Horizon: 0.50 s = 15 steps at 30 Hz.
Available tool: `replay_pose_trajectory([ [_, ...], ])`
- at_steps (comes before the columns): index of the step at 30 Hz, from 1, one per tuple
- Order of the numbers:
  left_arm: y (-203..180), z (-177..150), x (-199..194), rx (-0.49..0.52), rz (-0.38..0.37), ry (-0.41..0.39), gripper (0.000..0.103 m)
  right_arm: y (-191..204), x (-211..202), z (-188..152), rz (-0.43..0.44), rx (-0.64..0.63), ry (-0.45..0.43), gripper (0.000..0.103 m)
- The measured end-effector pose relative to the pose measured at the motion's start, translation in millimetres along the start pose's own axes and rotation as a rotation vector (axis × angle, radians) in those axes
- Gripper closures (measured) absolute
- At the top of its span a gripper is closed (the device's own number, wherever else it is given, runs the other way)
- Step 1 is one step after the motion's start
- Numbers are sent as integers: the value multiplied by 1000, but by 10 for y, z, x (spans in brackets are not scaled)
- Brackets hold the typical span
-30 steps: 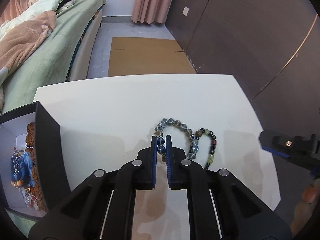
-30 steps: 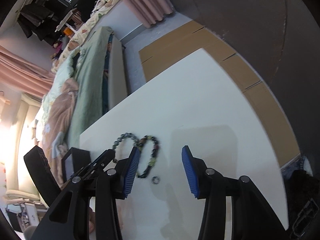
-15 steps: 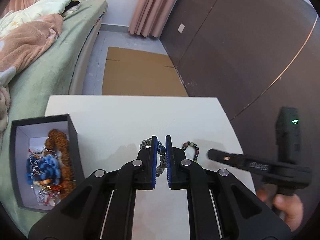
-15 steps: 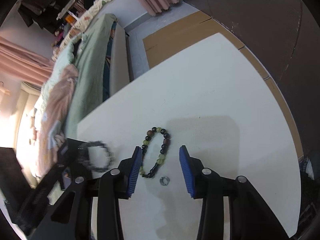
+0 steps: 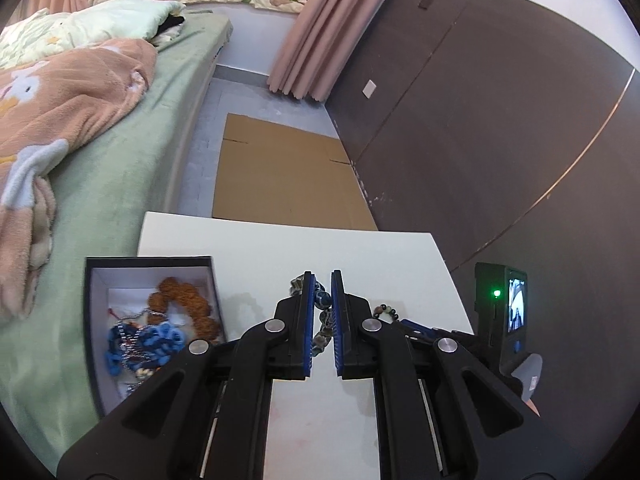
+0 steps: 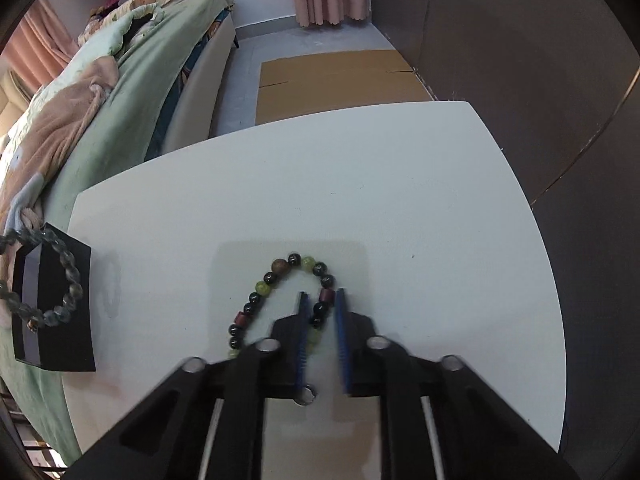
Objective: Organize jewelry
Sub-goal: 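Carry the grey bracelet toward the box while the right tool grasps the green-bead bracelet, then drop both bracelets into the black box and open both tools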
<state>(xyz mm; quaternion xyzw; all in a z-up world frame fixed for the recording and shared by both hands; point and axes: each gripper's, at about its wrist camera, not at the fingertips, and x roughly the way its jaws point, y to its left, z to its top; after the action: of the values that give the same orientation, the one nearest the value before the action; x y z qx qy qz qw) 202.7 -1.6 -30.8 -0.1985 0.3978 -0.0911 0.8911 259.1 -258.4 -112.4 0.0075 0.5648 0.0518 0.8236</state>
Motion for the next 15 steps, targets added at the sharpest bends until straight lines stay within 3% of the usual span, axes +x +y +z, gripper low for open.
replay_pose_trajectory([
  [6,127,-12,-253,-12,-4,-32,94,-21,-196,-3,108,38,-34,95],
  [15,303,-33,-629,-38,-10,-91,94,142,-685,-71,254,50,-175,95],
])
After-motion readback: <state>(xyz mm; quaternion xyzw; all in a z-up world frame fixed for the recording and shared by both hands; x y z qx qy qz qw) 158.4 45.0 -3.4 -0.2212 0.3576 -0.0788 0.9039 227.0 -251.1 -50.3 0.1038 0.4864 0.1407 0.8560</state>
